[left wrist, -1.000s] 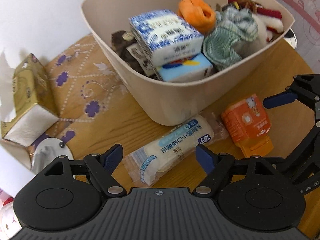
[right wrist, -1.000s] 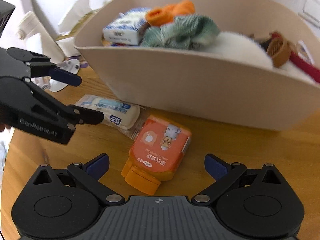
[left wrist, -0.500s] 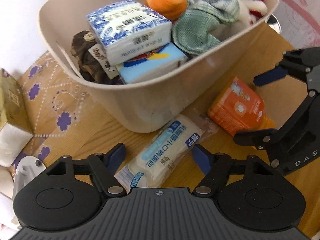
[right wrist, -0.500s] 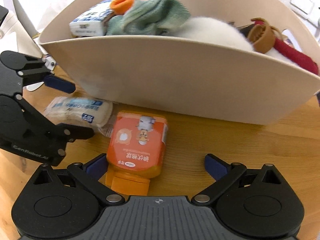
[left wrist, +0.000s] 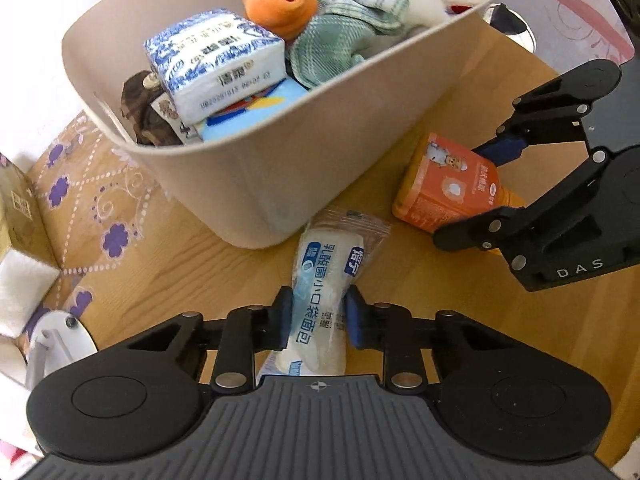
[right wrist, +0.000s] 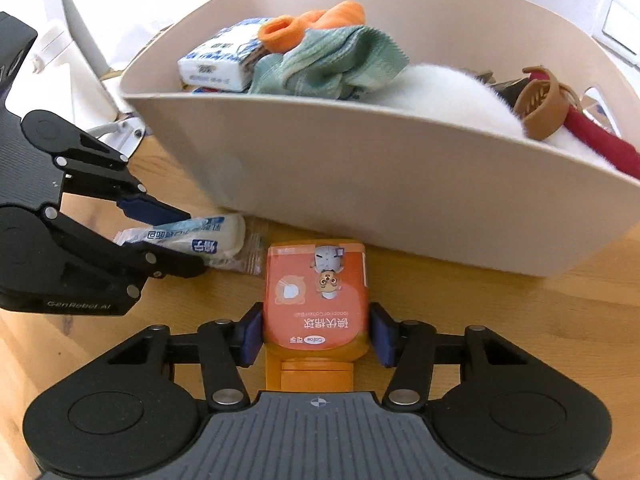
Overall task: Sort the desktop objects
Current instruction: 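Grasp the orange bottle with the right tool while the left tool grasps the wrapped bread roll, then lift the orange bottle and bread roll and carry them over the basket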
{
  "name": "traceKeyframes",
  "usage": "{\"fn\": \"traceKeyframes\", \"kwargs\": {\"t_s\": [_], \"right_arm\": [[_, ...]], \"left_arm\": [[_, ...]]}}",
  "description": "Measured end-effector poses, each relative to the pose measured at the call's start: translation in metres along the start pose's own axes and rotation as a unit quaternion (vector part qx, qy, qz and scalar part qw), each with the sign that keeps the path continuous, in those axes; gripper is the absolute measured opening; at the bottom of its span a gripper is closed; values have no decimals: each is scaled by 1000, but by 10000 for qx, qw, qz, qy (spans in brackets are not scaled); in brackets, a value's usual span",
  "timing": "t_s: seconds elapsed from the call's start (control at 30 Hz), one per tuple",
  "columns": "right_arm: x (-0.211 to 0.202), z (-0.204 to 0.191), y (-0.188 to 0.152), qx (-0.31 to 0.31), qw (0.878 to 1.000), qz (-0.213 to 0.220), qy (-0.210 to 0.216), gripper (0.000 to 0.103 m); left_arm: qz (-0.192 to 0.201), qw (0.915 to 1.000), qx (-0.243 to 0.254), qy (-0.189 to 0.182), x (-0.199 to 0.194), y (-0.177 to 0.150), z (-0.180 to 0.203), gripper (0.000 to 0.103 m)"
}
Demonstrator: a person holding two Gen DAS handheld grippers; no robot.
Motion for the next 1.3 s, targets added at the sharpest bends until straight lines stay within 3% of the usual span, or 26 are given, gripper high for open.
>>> {"fn": "traceKeyframes", "kwargs": {"t_s": [0.33,0.5,1.03,1.3], "right_arm": [[-20,-5,-26,12,9998,-3,215,50],[-34,18,-19,9,9995,62,307,50],[-98,53,-30,120,9983,422,384,50],[-135,70,-25,171,9958,799,407,51]], "left_arm": [[-106,9999,-64,58,-14,-20,14,24],[-61,9999,-82,94,-29,-19,26,24],[504,9971,-308,479,-107,-6,34,24],[957,9945,-67,417,-140,12,40,24]]}}
Point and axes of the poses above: each gripper's, at about its wrist camera, not at the fingertips, and x roughly the way its jaws point, z to its right, y to its top, the point moved 3 cm from there along x, roughly the way its jaws point, and after that the axes turned 4 degrees about y, right-handed, at the moved point
